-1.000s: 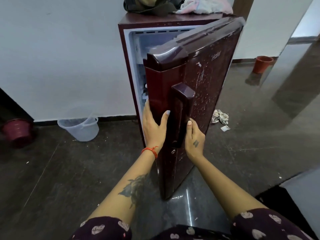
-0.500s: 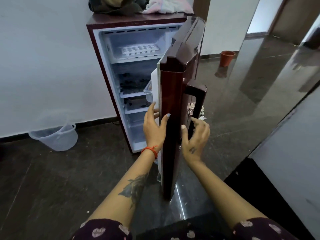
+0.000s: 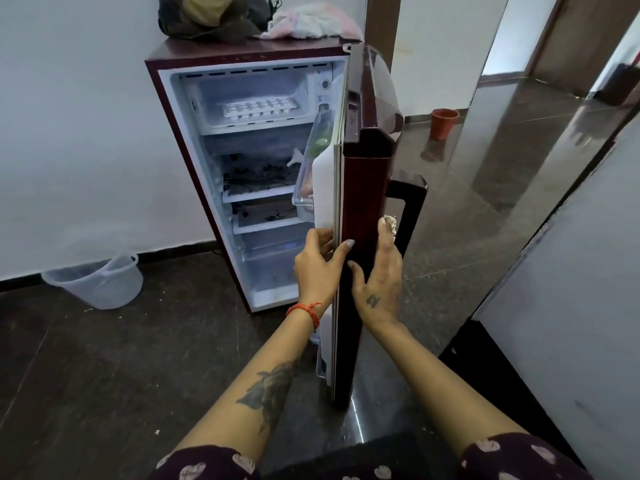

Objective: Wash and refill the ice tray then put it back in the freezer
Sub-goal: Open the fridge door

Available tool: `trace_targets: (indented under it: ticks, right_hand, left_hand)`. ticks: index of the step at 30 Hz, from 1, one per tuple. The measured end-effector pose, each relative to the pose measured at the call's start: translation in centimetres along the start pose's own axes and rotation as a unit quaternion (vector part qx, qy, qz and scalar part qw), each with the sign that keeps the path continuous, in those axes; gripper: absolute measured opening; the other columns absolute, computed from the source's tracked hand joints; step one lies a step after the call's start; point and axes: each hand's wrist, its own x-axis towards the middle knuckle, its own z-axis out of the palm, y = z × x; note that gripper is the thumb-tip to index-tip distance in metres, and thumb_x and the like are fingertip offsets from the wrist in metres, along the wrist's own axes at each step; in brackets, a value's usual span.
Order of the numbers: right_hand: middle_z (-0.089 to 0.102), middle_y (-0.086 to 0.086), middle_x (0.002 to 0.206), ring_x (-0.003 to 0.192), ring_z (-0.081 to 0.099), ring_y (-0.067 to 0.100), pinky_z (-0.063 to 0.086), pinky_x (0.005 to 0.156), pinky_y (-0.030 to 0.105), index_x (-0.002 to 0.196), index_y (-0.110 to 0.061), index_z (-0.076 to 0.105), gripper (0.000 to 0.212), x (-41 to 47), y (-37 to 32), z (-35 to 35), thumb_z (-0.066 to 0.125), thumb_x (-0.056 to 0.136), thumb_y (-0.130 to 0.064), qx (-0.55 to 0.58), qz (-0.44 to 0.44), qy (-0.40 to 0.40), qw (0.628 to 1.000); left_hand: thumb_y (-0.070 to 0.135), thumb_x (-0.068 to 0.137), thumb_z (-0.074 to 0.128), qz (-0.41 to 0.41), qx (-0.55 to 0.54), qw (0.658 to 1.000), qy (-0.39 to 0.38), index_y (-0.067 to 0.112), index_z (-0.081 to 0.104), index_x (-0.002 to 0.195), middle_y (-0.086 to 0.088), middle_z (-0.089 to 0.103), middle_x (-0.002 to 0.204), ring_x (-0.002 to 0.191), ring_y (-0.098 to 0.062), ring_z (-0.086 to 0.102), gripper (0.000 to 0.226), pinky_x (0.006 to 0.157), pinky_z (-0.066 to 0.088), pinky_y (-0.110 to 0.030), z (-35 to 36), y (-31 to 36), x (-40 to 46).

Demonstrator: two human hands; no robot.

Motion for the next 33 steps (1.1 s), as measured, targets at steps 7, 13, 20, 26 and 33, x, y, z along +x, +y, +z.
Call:
trace_targets:
  ticks: [7, 13, 20, 26, 33]
  right_hand:
    - [0.032, 0.006, 0.152, 0.134, 0.034, 0.022, 0.031, 0.109, 0.031, 0.146, -0.029, 0.013, 0.087, 1.0, 3.5, -3.6, 0.065, 0.082, -0.004, 0.001, 0.020, -0.001, 1.000]
    - [0.035, 0.011, 0.150, 0.132, 0.036, 0.023, 0.031, 0.106, 0.030, 0.146, -0.031, 0.011, 0.091, 2.3, 6.5, -6.5, 0.067, 0.081, -0.004, -0.010, 0.029, 0.012, 0.999]
    - [0.025, 0.012, 0.156, 0.142, 0.027, 0.025, 0.019, 0.112, 0.020, 0.148, -0.013, 0.016, 0.074, 3.5, 9.6, -9.4, 0.058, 0.087, -0.009, -0.032, 0.021, 0.025, 0.999]
    - [0.020, 0.014, 0.157, 0.143, 0.022, 0.023, 0.023, 0.110, 0.031, 0.149, -0.010, 0.018, 0.069, 4.6, 11.2, -11.5, 0.054, 0.091, -0.008, -0.027, 0.042, 0.031, 0.998]
    - [0.014, 0.012, 0.159, 0.143, 0.016, 0.016, 0.018, 0.109, 0.025, 0.150, -0.012, 0.018, 0.071, 5.6, 12.5, -13.2, 0.043, 0.091, -0.043, -0.015, 0.062, 0.014, 0.998]
  left_hand:
    - [0.032, 0.082, 0.072, 0.027, 0.027, 0.999, -0.034, 0.020, 0.056, 0.128, -0.005, 0.067, 0.114, 0.102, -0.011, 0.064, 0.050, 0.089, 0.054, -0.025, 4.3, 1.9, -1.4]
    - [0.032, 0.085, 0.068, 0.037, 0.042, 0.996, -0.068, 0.017, 0.055, 0.128, -0.005, 0.065, 0.119, 0.105, -0.009, 0.060, 0.047, 0.087, 0.051, -0.022, 8.0, 3.0, -2.1]
    - [0.034, 0.088, 0.065, 0.064, 0.083, 0.985, -0.136, 0.020, 0.044, 0.139, -0.004, 0.051, 0.137, 0.120, -0.015, 0.054, 0.057, 0.099, 0.049, -0.035, 12.0, 3.6, -2.8]
    - [0.032, 0.093, 0.058, 0.048, 0.081, 0.979, -0.182, 0.021, 0.036, 0.145, -0.004, 0.048, 0.142, 0.121, -0.018, 0.055, 0.058, 0.091, 0.041, -0.018, 14.6, 4.9, -3.1]
    - [0.029, 0.094, 0.057, 0.051, 0.070, 0.976, -0.201, 0.018, 0.039, 0.144, -0.006, 0.050, 0.141, 0.125, -0.021, 0.052, 0.054, 0.103, 0.043, -0.030, 16.7, 5.9, -3.1]
